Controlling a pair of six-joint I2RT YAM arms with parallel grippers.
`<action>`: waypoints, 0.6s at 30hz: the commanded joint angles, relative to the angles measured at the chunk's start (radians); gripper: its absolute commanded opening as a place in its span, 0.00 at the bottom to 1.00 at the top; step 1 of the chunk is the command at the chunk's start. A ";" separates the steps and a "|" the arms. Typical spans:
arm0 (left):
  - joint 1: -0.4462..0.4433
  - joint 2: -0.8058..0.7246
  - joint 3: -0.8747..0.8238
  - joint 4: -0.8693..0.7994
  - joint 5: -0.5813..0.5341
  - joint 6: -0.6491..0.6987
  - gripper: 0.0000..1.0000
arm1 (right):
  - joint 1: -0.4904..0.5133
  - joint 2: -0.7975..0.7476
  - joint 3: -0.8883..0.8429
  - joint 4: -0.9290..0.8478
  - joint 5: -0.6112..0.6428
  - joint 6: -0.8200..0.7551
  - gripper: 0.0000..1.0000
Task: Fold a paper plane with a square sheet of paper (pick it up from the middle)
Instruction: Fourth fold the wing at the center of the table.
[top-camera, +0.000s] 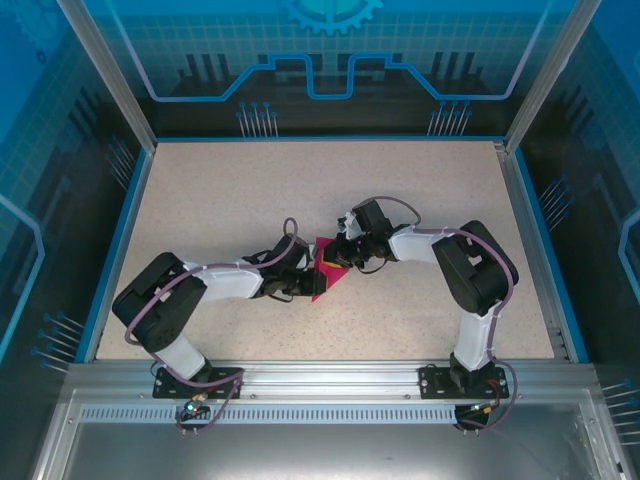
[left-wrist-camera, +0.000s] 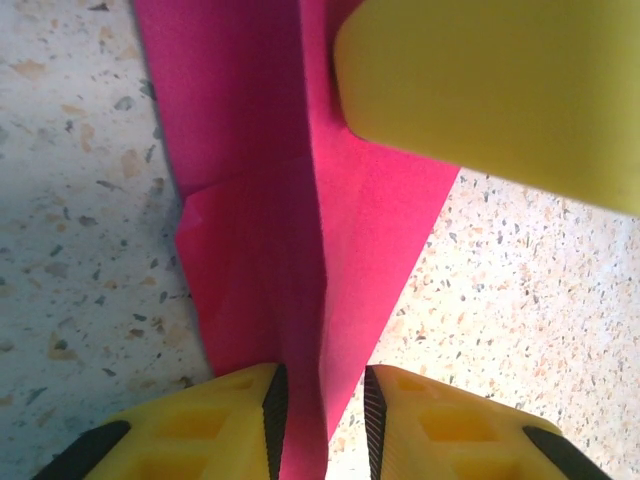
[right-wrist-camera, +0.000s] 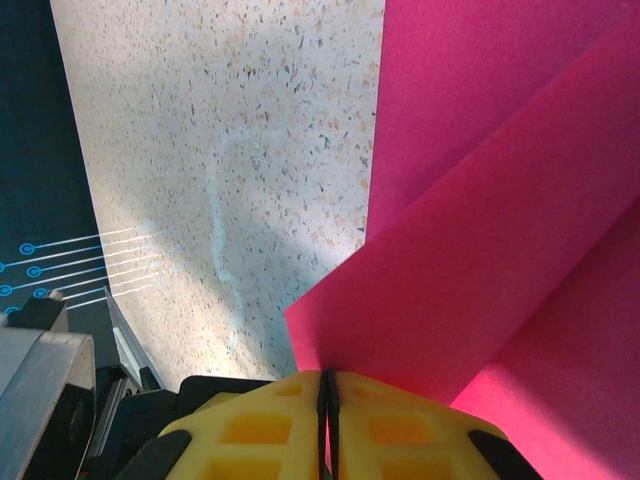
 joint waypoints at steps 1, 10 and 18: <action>-0.033 -0.022 0.040 -0.079 -0.082 0.061 0.28 | 0.014 0.000 0.027 -0.010 -0.009 0.006 0.12; -0.083 -0.031 0.060 -0.118 -0.221 0.078 0.26 | 0.013 -0.002 0.031 -0.013 -0.012 0.005 0.11; -0.106 -0.023 0.070 -0.120 -0.231 0.096 0.18 | 0.014 -0.003 0.032 -0.018 -0.011 0.003 0.11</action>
